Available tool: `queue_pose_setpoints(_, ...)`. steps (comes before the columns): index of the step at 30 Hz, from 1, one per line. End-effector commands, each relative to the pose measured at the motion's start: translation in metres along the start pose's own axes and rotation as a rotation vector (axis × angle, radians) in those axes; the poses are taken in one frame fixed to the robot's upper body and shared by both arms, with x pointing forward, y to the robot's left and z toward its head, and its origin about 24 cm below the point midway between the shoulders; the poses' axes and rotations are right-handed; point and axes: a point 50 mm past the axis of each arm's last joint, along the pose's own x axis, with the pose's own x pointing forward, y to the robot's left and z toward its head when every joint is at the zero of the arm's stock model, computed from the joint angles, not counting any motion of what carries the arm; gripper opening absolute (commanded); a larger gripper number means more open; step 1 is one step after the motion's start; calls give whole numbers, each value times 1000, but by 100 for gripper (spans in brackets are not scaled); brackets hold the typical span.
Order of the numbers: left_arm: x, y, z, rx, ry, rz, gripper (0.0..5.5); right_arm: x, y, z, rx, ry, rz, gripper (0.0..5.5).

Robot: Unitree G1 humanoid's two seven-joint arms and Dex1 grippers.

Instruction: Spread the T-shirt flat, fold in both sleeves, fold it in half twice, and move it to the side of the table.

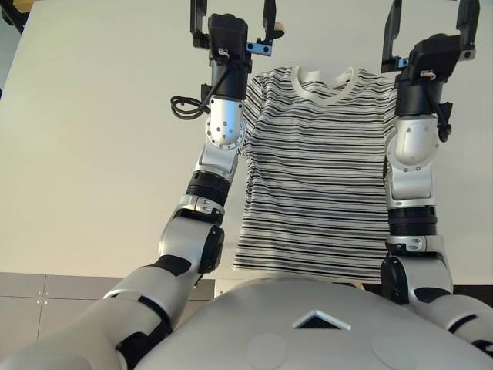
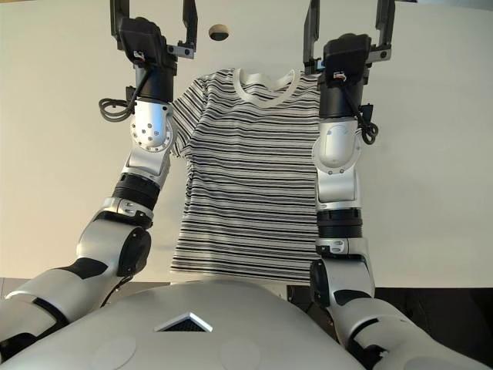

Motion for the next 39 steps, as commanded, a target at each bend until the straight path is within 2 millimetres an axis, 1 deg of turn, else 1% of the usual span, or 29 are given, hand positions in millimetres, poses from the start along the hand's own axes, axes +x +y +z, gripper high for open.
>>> queue_pose_setpoints(1,4,-1,2,18,-17,-26,450,2,0,1,-11,-11,6,383)
queue_pose_setpoints(3,4,-2,2,29,-18,-40,450,1,0,0,-16,-9,14,383)
queue_pose_setpoints(4,5,-1,2,63,-21,-55,450,1,0,0,-22,-9,18,383)
queue_pose_setpoints(9,11,17,1,161,-41,-48,450,4,5,3,-23,-29,50,383)
queue_pose_setpoints(11,9,27,3,378,-95,-142,450,2,-3,8,-58,-59,44,383)
queue_pose_setpoints(12,4,33,-1,516,-97,-243,450,-3,-12,6,-86,-48,38,383)
queue_pose_setpoints(14,-12,42,-15,734,-72,-454,450,-18,-28,-1,-143,-5,37,383)
queue_pose_setpoints(16,-26,49,-27,855,-27,-635,450,-29,-43,-6,-197,38,28,383)
queue_pose_setpoints(18,-33,54,-36,932,17,-766,450,-38,-60,-10,-244,77,-4,383)
queue_pose_setpoints(20,-36,57,-42,985,50,-860,450,-44,-73,-10,-282,98,-31,383)
queue_pose_setpoints(23,-34,60,-49,1058,93,-934,450,-50,-84,-9,-330,116,-38,383)
queue_pose_setpoints(25,-35,63,-54,1105,131,-978,450,-54,-88,-9,-356,130,-28,383)
queue_pose_setpoints(28,-38,66,-62,1158,184,-1038,450,-59,-89,-10,-376,140,-13,383)
queue_pose_setpoints(31,-45,67,-70,1193,227,-1116,450,-57,-87,-10,-381,135,-2,383)
queue_pose_setpoints(35,-61,73,-76,1204,273,-1218,450,-55,-83,-8,-384,120,13,383)
queue_pose_setpoints(37,-67,77,-77,1194,289,-1219,450,-55,-80,-9,-384,116,21,383)
queue_pose_setpoints(39,-69,86,-76,1200,312,-1170,450,-54,-76,-10,-387,114,35,383)
